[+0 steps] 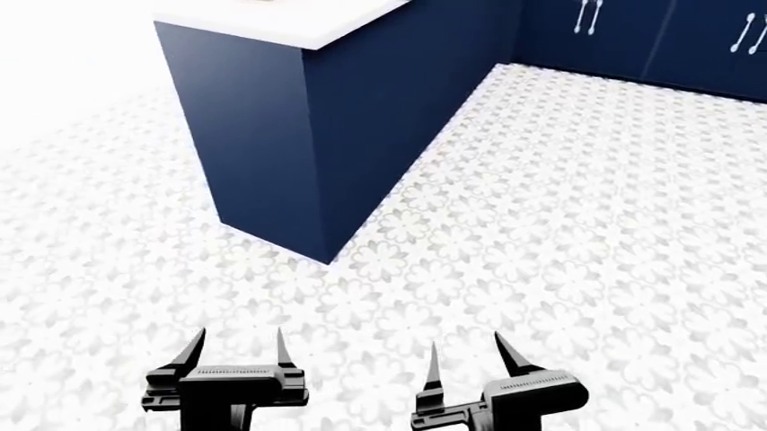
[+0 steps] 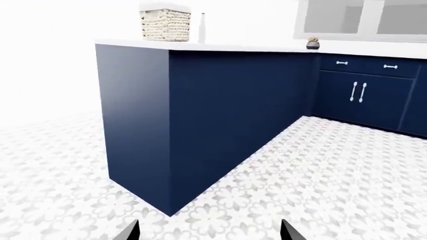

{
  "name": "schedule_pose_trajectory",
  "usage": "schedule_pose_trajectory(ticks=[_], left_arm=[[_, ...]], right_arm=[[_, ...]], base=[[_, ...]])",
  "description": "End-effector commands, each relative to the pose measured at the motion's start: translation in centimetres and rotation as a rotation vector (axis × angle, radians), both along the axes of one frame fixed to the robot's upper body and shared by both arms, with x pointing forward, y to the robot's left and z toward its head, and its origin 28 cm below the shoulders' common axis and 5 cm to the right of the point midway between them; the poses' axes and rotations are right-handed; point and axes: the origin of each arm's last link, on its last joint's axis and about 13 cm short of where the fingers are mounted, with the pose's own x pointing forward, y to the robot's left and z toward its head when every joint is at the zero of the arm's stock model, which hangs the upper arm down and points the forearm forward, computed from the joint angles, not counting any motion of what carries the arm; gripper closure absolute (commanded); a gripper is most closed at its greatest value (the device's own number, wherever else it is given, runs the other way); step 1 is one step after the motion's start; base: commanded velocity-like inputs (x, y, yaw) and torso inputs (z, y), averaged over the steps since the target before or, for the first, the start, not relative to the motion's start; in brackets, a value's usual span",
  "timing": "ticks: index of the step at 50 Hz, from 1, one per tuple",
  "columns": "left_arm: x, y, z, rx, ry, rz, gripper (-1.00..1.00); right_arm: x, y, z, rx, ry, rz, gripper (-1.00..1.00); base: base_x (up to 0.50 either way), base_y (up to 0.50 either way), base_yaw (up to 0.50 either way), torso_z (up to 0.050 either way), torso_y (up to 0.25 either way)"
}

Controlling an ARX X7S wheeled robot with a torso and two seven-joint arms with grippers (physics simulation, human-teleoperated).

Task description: Pick the beer from the counter and place it in the cabinet.

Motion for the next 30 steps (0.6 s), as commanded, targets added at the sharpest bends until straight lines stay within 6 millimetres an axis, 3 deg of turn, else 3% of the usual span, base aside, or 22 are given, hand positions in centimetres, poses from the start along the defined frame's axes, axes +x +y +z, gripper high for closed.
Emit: schedule_pose_trajectory(ticks=[1,30], left_arm=[[-0.03,-0.03,0.06,0.002,-0.001,-0.003,-1.00],[-0.04,0.04,-0.09,0.001,0.001,0.000,-1.00]], right_arm=[[-0.07,0.01,0.04,-0.001,-0.001,0.001,-1.00],[-0.02,-0.01,0.04,-0.004,0.000,-0.002,-1.00]], base=[[0.00,0.00,0.50,0.000,0.000],[0.00,0.00,0.50,0.000,0.000]])
